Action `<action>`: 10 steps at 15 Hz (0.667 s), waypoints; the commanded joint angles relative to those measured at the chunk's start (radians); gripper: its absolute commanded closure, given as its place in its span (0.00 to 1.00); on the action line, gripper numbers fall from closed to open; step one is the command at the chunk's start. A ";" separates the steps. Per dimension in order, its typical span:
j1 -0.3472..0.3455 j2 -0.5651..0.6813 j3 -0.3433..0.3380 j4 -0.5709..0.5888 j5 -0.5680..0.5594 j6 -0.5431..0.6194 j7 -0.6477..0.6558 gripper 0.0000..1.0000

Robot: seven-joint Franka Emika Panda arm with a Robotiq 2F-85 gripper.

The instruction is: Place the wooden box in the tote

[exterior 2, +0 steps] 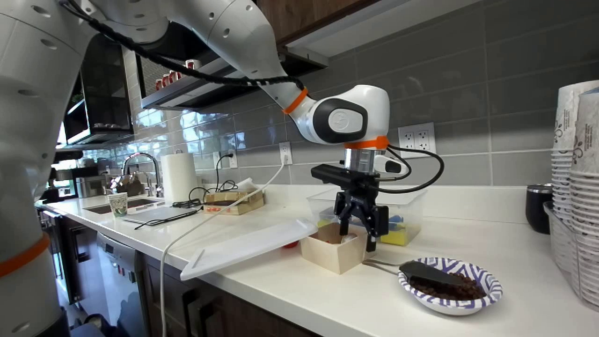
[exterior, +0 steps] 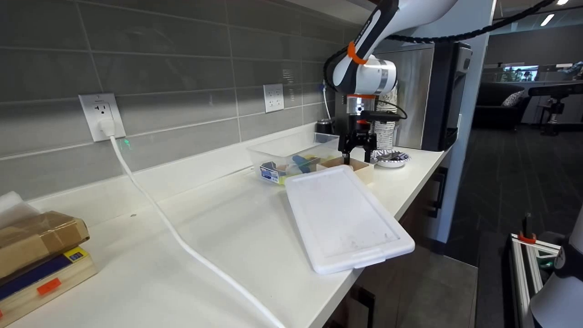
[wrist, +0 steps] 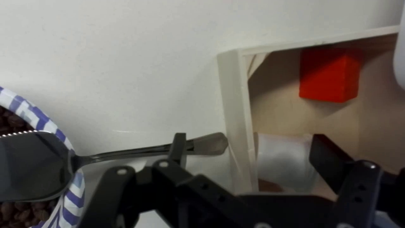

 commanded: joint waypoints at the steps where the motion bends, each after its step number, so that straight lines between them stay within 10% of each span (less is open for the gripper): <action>1: -0.031 0.042 0.024 0.049 -0.029 -0.012 0.034 0.28; 10: -0.053 0.071 0.041 0.071 -0.030 -0.016 0.030 0.98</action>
